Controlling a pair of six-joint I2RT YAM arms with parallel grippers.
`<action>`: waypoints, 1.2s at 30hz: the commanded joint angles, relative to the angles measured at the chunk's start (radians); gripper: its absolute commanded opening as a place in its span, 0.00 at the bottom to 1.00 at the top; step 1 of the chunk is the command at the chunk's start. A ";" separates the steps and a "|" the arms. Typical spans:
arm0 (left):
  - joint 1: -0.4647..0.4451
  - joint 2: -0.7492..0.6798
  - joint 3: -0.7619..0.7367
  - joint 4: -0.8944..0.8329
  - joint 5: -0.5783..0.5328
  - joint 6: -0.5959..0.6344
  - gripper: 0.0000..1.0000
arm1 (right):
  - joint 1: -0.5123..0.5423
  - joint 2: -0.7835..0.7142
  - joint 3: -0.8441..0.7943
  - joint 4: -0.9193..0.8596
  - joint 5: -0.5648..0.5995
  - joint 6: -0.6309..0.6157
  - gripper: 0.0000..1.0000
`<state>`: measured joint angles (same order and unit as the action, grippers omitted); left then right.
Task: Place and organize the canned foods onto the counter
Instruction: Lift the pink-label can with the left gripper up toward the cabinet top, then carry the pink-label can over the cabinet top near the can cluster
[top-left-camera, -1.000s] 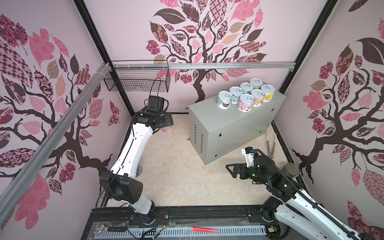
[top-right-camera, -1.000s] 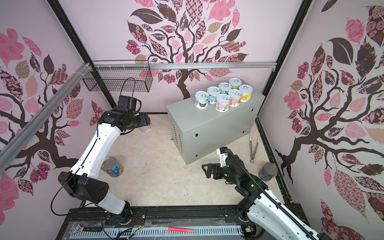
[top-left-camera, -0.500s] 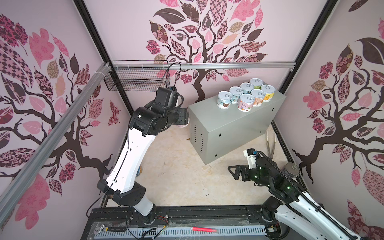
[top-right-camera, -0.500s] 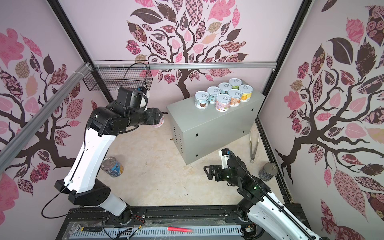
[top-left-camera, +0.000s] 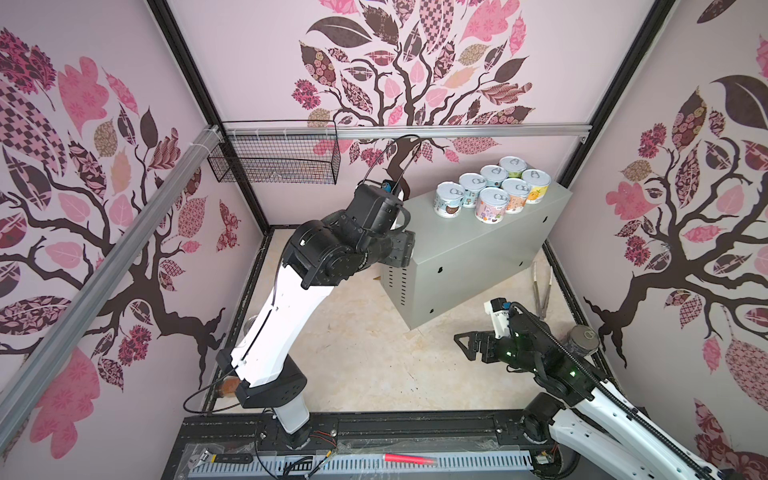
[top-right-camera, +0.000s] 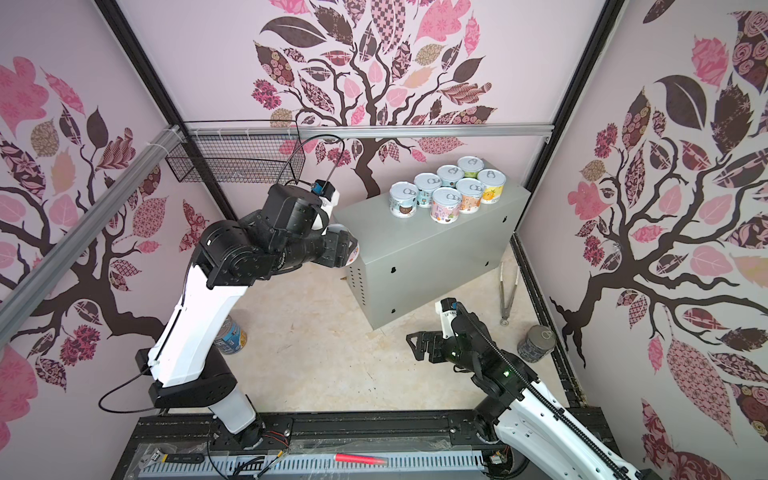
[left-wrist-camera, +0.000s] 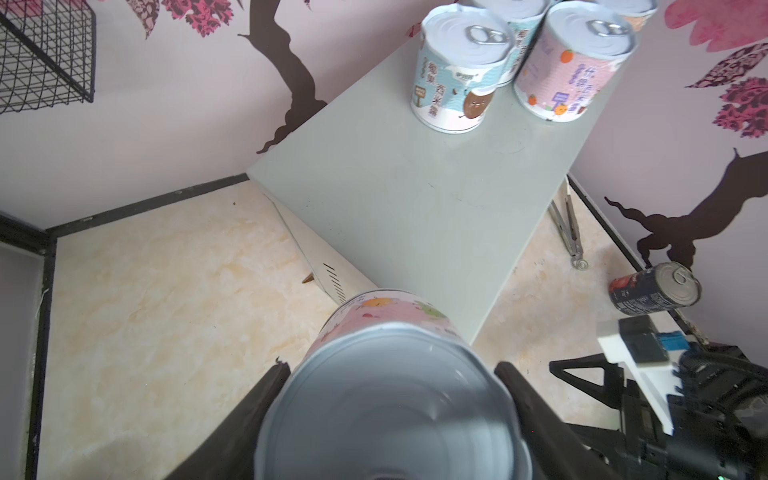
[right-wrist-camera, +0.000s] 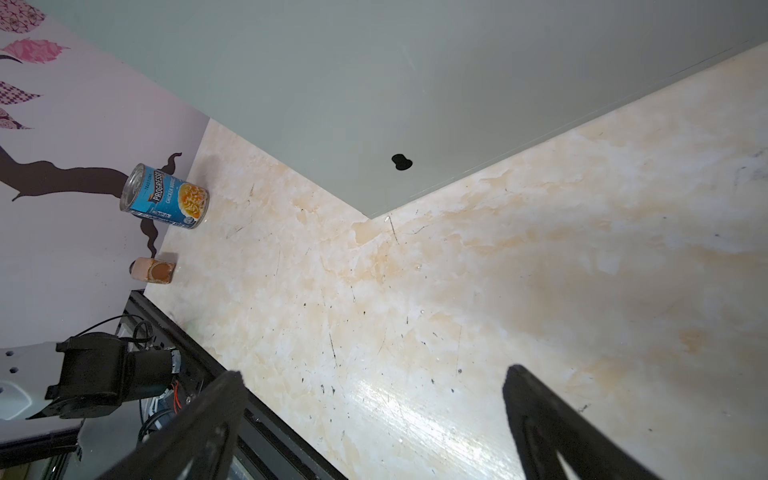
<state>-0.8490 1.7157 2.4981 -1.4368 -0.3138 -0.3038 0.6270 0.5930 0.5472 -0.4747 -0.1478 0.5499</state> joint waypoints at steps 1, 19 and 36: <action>-0.042 0.012 0.083 0.034 -0.045 0.020 0.45 | 0.004 -0.019 -0.016 0.007 -0.019 0.008 1.00; 0.015 0.167 0.213 0.099 0.049 0.019 0.45 | 0.005 -0.001 -0.021 0.022 -0.022 0.002 1.00; 0.060 0.240 0.235 0.129 0.128 0.000 0.52 | 0.004 0.019 -0.059 0.072 -0.055 0.013 1.00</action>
<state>-0.8005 1.9453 2.6839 -1.3750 -0.2031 -0.2916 0.6270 0.6144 0.4896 -0.4183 -0.1894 0.5571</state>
